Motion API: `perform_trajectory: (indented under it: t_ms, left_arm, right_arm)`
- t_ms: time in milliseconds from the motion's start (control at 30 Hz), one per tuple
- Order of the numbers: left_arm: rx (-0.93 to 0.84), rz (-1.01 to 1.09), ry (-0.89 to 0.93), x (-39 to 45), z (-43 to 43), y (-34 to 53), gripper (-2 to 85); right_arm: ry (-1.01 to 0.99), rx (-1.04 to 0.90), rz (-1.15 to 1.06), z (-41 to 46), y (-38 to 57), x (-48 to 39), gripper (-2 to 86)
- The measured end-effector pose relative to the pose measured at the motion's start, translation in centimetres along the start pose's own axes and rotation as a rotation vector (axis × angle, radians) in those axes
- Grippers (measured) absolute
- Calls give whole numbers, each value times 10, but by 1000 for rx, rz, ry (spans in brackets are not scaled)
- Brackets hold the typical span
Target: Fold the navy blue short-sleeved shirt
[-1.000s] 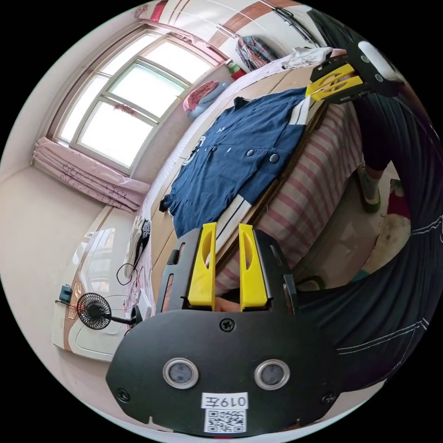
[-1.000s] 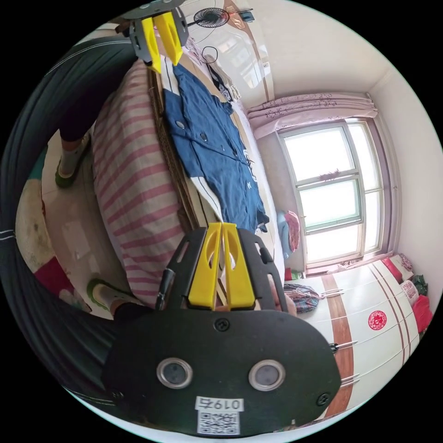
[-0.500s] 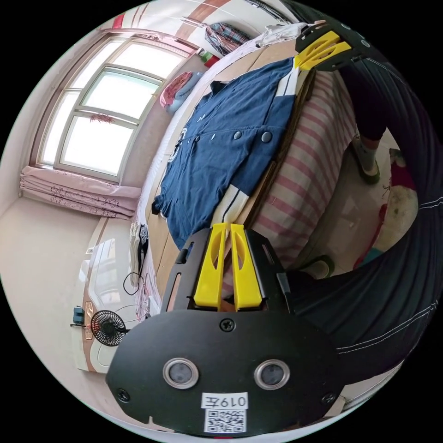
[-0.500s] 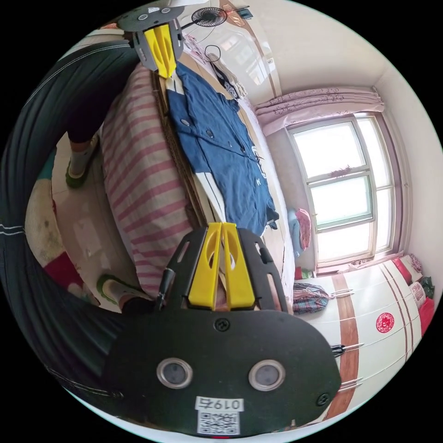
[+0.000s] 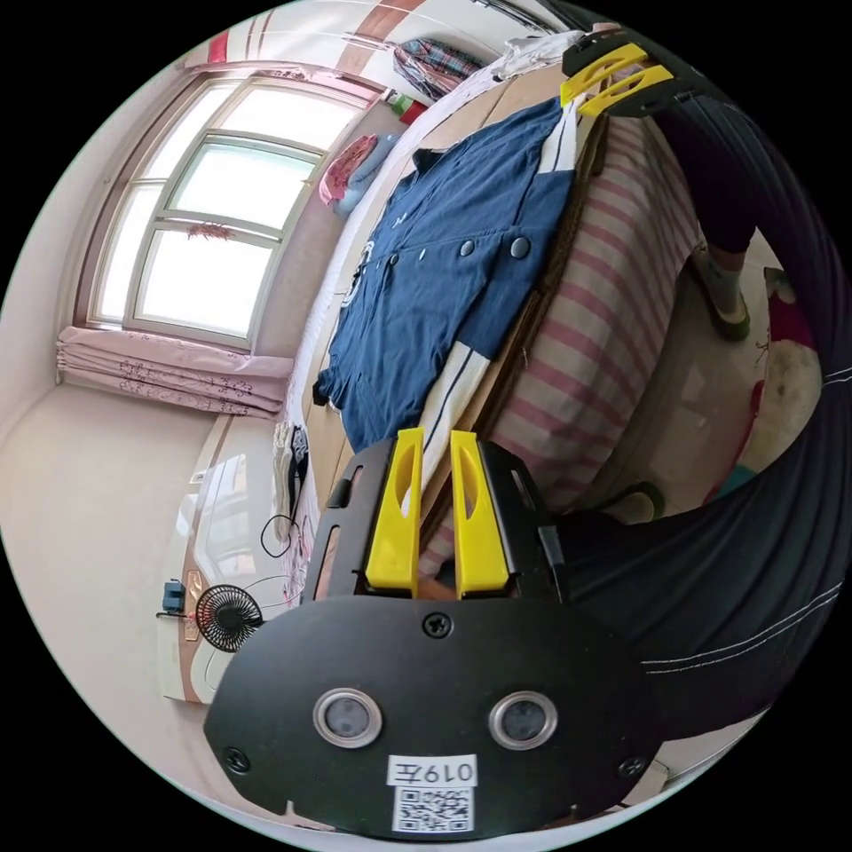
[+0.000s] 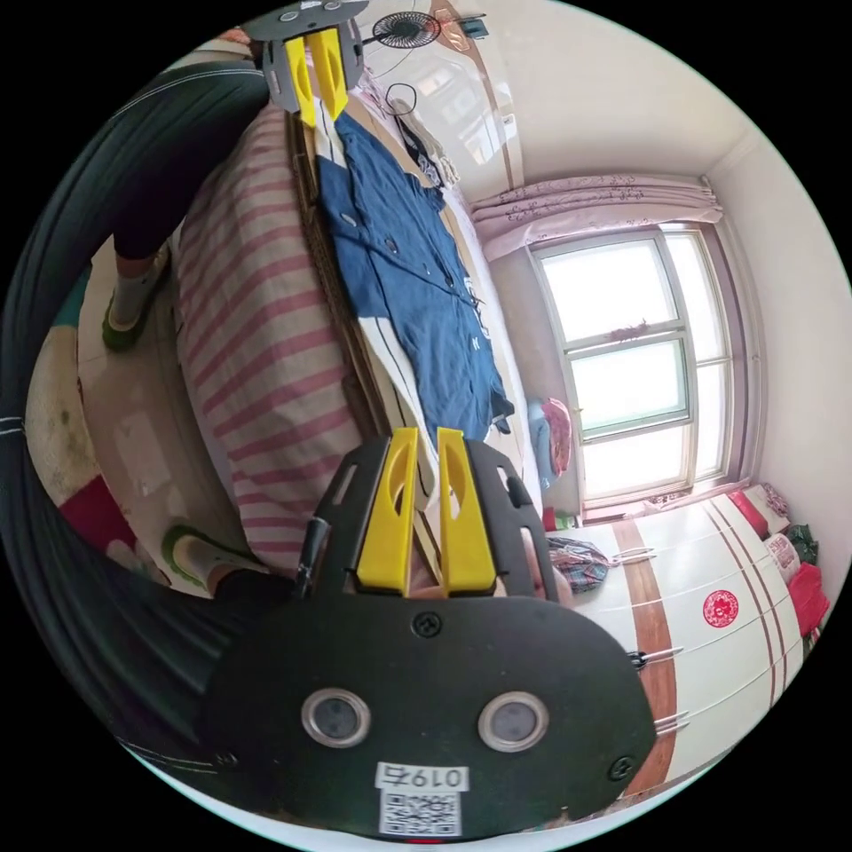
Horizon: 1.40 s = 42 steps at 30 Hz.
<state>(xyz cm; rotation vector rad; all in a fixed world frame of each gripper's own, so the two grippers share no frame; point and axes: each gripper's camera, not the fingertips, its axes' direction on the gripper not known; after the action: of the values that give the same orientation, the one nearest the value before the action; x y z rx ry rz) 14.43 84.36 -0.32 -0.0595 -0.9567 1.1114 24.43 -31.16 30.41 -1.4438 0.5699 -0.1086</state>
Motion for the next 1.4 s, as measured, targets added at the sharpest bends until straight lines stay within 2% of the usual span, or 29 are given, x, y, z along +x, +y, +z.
perform_trajectory:
  t_ms: [200, 367, 700, 1033, 1400]
  left_arm:
    - [-51, -2, 12, -7, 5, 10, 29]
    - [-91, 1, -8, -6, 14, 8, 18]
    - [-157, 11, -133, 8, 19, 8, 7]
    - [-158, 39, -92, 3, 23, 3, 8]
    - [-219, 95, -32, 3, 35, -4, 6]
  right_arm:
    - [45, -75, -22, -6, 5, -3, 47]
    - [97, -115, -57, -10, -8, -12, -1]
    - [131, -124, -80, -26, -27, -24, -9]
    - [143, -129, -125, -32, -37, -23, -9]
    - [54, -159, -163, -16, -33, -25, -9]
